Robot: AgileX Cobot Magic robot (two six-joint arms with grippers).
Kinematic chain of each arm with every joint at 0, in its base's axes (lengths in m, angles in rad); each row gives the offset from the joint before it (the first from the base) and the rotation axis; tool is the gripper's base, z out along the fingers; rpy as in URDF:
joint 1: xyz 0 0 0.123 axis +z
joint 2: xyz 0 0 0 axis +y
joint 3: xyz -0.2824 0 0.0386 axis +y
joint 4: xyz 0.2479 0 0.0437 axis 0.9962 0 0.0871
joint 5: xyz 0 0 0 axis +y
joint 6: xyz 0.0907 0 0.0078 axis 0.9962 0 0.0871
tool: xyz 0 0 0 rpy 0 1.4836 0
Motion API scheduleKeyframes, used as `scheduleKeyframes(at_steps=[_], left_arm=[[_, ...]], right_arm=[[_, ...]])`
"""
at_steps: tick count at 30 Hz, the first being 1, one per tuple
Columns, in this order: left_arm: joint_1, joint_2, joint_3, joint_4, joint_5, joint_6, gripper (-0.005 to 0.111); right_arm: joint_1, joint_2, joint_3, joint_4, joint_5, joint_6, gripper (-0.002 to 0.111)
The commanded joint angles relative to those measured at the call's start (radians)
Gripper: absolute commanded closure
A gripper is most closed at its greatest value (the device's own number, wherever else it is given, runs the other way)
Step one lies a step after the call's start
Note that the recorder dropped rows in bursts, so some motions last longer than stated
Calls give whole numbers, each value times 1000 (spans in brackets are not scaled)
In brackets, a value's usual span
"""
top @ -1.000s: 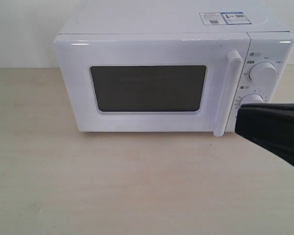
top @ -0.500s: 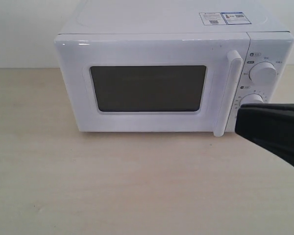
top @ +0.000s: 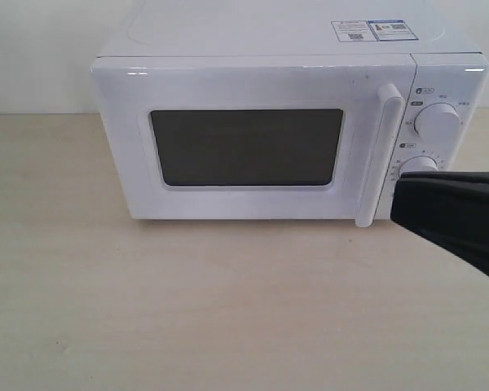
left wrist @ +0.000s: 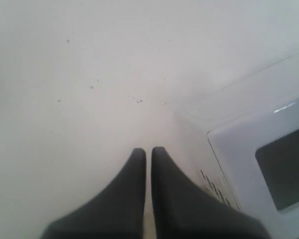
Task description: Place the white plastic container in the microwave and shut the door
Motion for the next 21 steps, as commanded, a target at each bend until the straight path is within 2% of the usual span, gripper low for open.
scheduleKeyframes(at_steps=[1, 7, 9, 21], left_arm=[[4, -8, 138, 2, -125, -52, 102], [4, -8, 309, 0, -265, -165, 102], [4, -8, 323, 0, -303, -206, 102], [4, -8, 323, -8, -184, -212, 102]], right_arm=[[-2, -6, 6, 6, 2, -5, 108], [-2, -6, 6, 6, 2, -5, 108], [-2, -6, 6, 6, 0, -5, 108], [-2, -6, 6, 6, 0, -5, 108]])
